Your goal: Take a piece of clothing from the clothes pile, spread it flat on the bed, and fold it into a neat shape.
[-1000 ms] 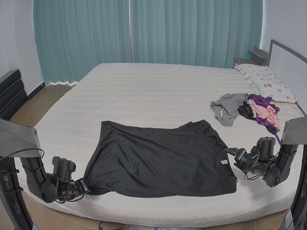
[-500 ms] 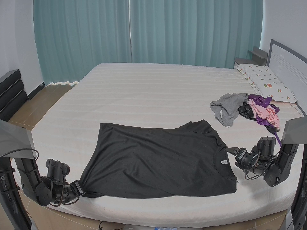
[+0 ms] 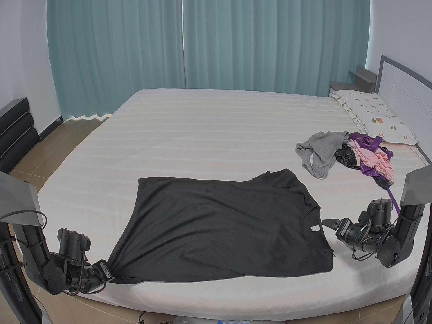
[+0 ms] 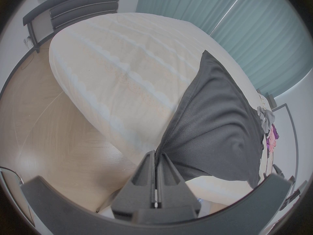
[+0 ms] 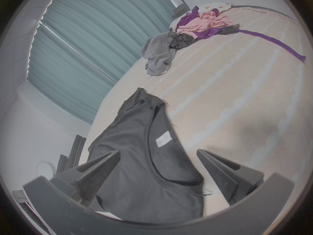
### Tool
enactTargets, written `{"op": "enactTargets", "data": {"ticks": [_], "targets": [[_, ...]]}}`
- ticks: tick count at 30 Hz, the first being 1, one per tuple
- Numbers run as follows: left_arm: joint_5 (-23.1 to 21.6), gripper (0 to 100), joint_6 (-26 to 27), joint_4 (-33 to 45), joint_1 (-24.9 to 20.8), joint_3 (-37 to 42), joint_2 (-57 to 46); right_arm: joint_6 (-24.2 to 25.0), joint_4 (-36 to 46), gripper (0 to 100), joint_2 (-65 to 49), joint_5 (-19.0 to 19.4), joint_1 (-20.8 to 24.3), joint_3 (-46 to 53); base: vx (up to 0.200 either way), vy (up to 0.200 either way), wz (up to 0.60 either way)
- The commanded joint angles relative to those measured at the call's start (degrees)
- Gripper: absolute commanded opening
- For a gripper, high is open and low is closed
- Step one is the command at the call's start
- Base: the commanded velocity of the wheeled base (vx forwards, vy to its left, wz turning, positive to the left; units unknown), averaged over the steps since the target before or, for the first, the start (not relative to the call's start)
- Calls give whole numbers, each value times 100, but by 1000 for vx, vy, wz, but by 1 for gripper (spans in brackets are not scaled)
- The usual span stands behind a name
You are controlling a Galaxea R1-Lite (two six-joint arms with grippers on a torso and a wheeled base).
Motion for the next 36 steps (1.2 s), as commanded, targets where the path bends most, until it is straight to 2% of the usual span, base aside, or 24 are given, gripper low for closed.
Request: {"op": "enactTargets", "data": {"ticks": [1, 5, 9, 11, 12, 18, 22, 25, 28, 36], "targets": [[-150, 0, 13, 0, 214, 116, -87, -83, -17, 100, -8, 21, -140, 255, 0, 0, 0], [-335, 0, 21, 0, 240, 257, -43, -83, -17, 100, 10, 21, -105, 132, 0, 0, 0], [-607, 0, 13, 0, 319, 231, -87, -92, 167, 100, 159, 30, -52, -562, 0, 0, 0], [-616, 0, 4, 0, 319, 222, -78, -92, 176, 100, 168, 30, -52, -580, 0, 0, 0], [-669, 0, -5, 0, 319, 195, -43, -101, 607, 100, 273, 30, -26, -1213, 0, 0, 0], [-669, 0, -49, -9, 319, 37, -26, -101, 1679, 100, 748, 39, 71, -2769, 0, 0, 0], [-669, 0, -304, -9, 319, -112, -17, -109, 2470, 100, 1170, 30, 246, -3929, 0, 0, 0], [-678, 0, -330, -9, 319, -112, 98, -268, 3252, 100, 1425, 21, 317, -4729, 0, 0, 0], [-678, 0, -339, -53, 310, -112, 141, -514, 3630, 100, 1891, -14, 325, -5502, 0, 0, 0], [-678, 0, -339, -123, 310, -68, 150, -558, 4228, 100, 2611, -40, 361, -7022, 0, 0, 0]]}}
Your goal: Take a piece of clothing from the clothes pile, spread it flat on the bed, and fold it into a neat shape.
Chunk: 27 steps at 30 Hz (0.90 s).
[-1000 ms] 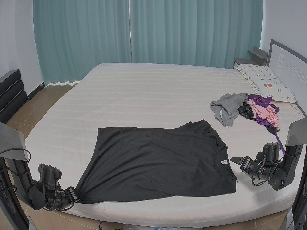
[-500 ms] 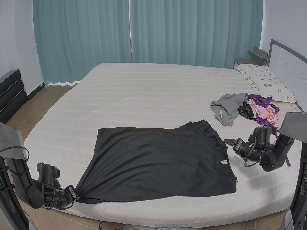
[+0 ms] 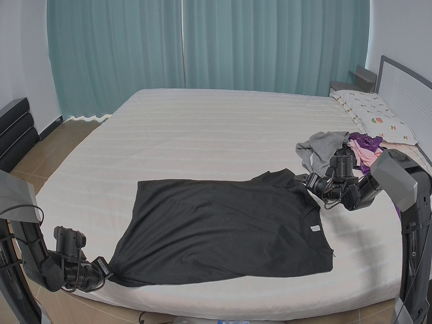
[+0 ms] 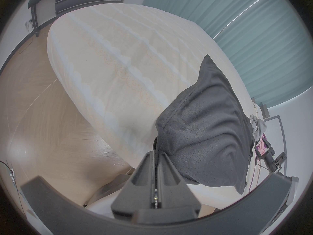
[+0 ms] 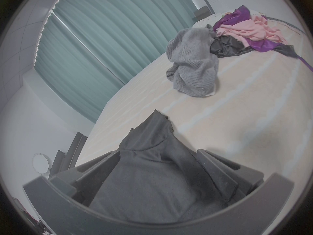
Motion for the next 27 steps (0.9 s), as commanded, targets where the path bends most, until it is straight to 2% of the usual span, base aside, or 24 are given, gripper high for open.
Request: {"op": "enactTargets", "data": {"ticks": [1, 8, 9, 17, 27], "targets": [[-4, 0, -35, -44, -4, -5, 89, -96, 636, 100, 971, -38, 73, -1314, 0, 0, 0], [-12, 0, -35, -35, -13, 22, 89, -104, 909, 100, 1138, -56, 90, -1877, 0, 0, 0], [-12, 0, -35, -35, -13, 22, 89, -104, 944, 0, 1146, -56, 90, -1912, 0, 0, 0], [-12, 0, -27, -35, -22, 22, 98, -236, 1111, 0, 1226, -143, 99, -2140, 0, 0, 0], [-4, 0, -9, -35, -39, 22, 124, -175, 1084, 0, 1287, -319, -138, -2712, 0, 0, 0]]}}
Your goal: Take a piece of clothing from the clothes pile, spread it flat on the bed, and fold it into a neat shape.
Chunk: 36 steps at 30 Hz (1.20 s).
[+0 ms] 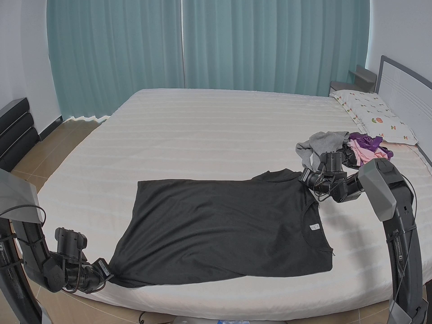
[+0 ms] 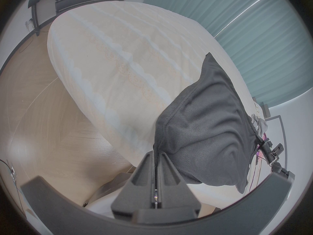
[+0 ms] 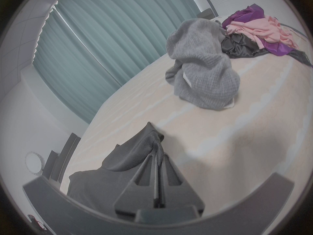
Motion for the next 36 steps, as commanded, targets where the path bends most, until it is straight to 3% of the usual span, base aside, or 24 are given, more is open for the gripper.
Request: {"op": "enactTargets", "data": {"ticks": [1, 10, 20, 21, 22, 23, 28, 33, 36], "targets": [[10, 0, 10, 2, -11, 8, 20, 16, -25, 0, 85, -123, -95, -321, 0, 0, 0], [10, 0, 10, 2, -11, -9, 20, 130, -51, 0, 401, -431, -121, -839, 0, 0, 0], [19, 0, 28, -6, -11, -27, 64, 139, -51, 0, 507, -457, -121, -813, 0, 0, 0], [19, 0, 19, -6, -11, -27, 55, 139, -51, 100, 507, -457, -121, -813, 0, 0, 0], [19, 0, 10, 2, -11, -27, 55, 147, -51, 100, 507, -457, -121, -795, 0, 0, 0], [19, 100, 2, -6, -11, -27, 55, 156, -60, 100, 498, -457, -121, -787, 0, 0, 0], [10, 100, -25, -6, -11, -62, 28, 490, -104, 100, 155, -448, -121, -391, 0, 0, 0], [19, 100, -60, -6, 42, -194, 20, 631, -473, 100, -522, -361, -279, 602, 0, 0, 0], [27, 100, -218, -6, 147, -361, -86, 631, -781, 100, -847, -18, -402, 1226, 0, 0, 0]]}}
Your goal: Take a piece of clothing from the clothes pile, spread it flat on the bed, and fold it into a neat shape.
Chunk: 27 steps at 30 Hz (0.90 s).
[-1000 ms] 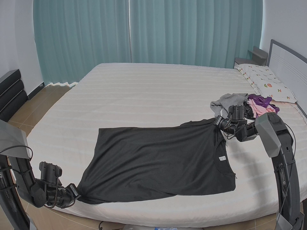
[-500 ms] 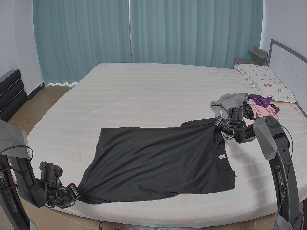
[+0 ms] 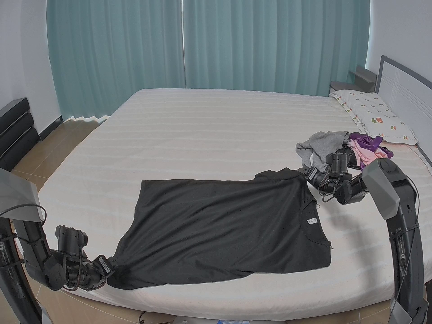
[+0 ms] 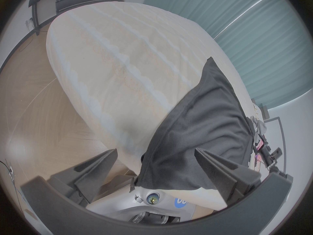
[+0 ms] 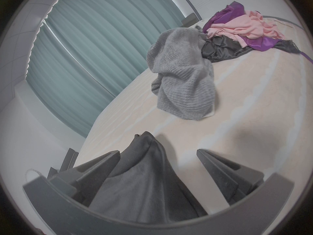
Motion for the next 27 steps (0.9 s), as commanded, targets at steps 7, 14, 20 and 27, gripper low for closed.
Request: {"op": "enactTargets", "data": {"ticks": [7, 14, 20, 27], "targets": [[40, 100, -220, 94, 257, -951, -482, 47, -513, 100, -1088, 496, -175, 1553, 0, 0, 0], [-21, 100, -246, 990, 239, -2665, -394, 55, -531, 100, -1264, 496, -78, 1948, 0, 0, 0], [-144, 100, -264, 1650, 178, -4361, 538, 64, -671, 100, -1835, 619, -148, 2739, 0, 0, 0], [-162, 100, -264, 2054, 11, -5890, 1531, 82, -1207, 100, -1985, 654, -87, 3680, 0, 0, 0]]}}
